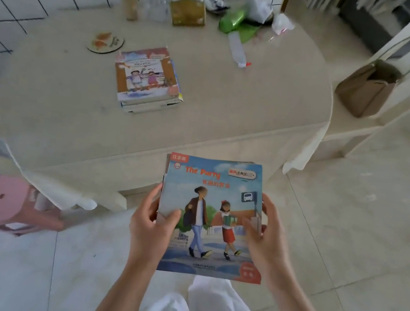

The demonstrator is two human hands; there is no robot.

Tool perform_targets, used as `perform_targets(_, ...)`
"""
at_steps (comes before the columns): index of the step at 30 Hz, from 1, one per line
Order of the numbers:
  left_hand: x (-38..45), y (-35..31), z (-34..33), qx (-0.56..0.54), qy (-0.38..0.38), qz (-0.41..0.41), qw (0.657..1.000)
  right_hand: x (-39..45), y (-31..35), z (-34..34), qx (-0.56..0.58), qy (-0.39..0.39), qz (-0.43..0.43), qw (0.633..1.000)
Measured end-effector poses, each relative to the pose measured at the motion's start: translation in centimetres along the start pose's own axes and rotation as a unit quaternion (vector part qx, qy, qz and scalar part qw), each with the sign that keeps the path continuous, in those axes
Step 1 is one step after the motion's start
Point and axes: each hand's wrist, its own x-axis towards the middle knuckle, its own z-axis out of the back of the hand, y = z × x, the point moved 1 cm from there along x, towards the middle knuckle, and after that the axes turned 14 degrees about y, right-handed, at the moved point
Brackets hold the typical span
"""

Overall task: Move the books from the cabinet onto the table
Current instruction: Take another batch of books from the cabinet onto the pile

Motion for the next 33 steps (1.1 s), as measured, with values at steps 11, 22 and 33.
perform_targets(11, 12.6, -4.7, -2.2, -0.037, -0.102, -0.004, 0.994, 17.1, 6.9, 2.6, -0.100, 0.094, 0.015, 0.990)
perform_targets(22, 20.3, -6.2, 4.6, -0.037, -0.125, -0.046, 0.990, 26.6, 11.7, -3.5, -0.021, 0.134, -0.055, 0.989)
perform_targets(33, 29.4, -7.0, 12.2, -0.059, -0.021, -0.042, 0.997, 33.7, 15.8, -8.4, -0.073, 0.155, 0.006, 0.985)
